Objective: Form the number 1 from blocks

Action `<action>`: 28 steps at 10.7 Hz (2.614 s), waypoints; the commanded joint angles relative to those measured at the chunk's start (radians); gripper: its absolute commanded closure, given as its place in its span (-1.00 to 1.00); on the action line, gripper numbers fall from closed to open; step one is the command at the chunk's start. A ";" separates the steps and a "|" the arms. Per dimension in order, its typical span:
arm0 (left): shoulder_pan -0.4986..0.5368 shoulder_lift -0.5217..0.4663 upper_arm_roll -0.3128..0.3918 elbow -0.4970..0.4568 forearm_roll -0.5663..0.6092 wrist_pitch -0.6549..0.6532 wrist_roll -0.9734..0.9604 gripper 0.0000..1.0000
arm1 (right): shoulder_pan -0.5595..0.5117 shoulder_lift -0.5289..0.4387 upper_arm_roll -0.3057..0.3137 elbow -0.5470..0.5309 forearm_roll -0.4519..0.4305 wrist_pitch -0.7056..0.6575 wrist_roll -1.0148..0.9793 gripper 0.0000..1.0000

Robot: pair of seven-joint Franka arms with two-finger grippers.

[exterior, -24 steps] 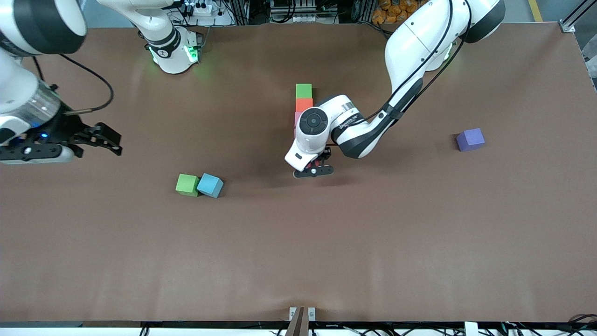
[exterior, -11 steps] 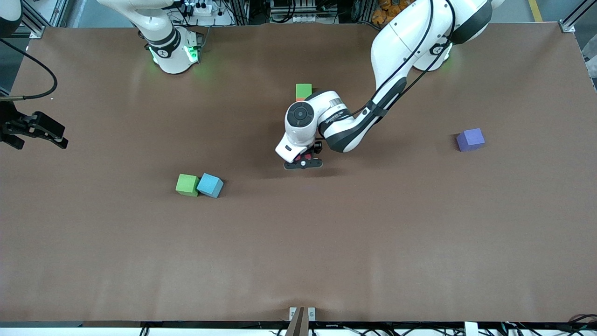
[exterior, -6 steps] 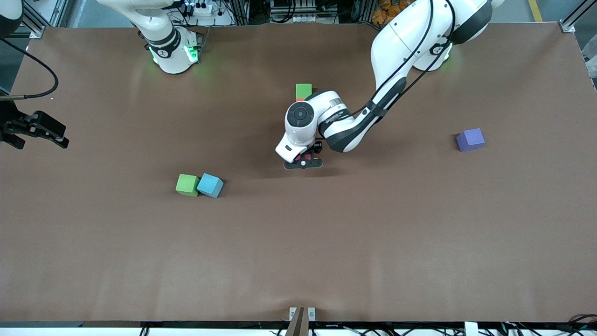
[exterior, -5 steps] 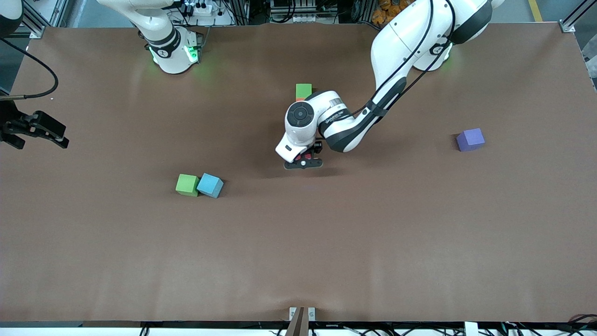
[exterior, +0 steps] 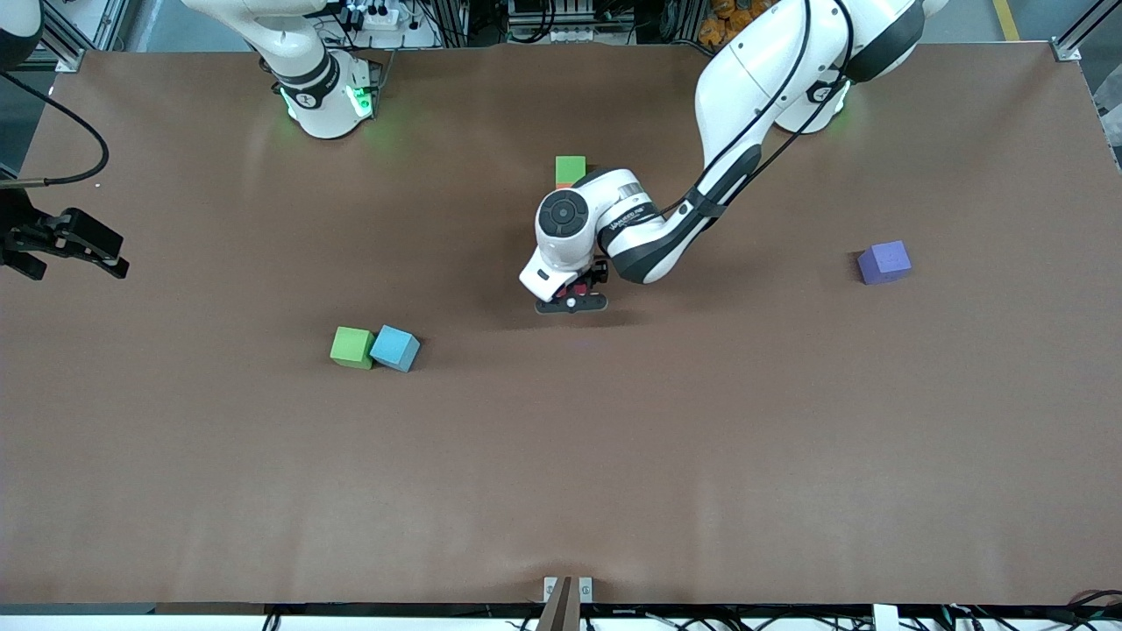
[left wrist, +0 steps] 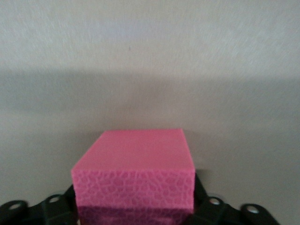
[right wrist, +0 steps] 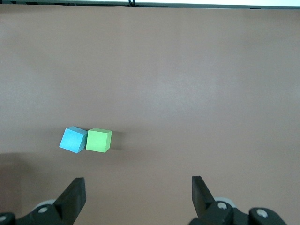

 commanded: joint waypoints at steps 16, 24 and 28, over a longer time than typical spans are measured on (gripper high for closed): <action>0.374 -0.430 0.004 0.105 -0.041 -0.368 0.061 -1.00 | 0.001 0.006 -0.004 0.026 -0.003 -0.025 -0.002 -1.00; 0.389 -0.747 0.307 -0.009 -0.337 -0.569 0.680 -1.00 | -0.001 0.009 -0.004 0.026 -0.002 -0.026 -0.001 -1.00; 0.381 -0.848 0.420 0.003 -0.361 -0.611 0.914 -1.00 | -0.001 0.011 -0.004 0.028 0.000 -0.026 -0.002 -1.00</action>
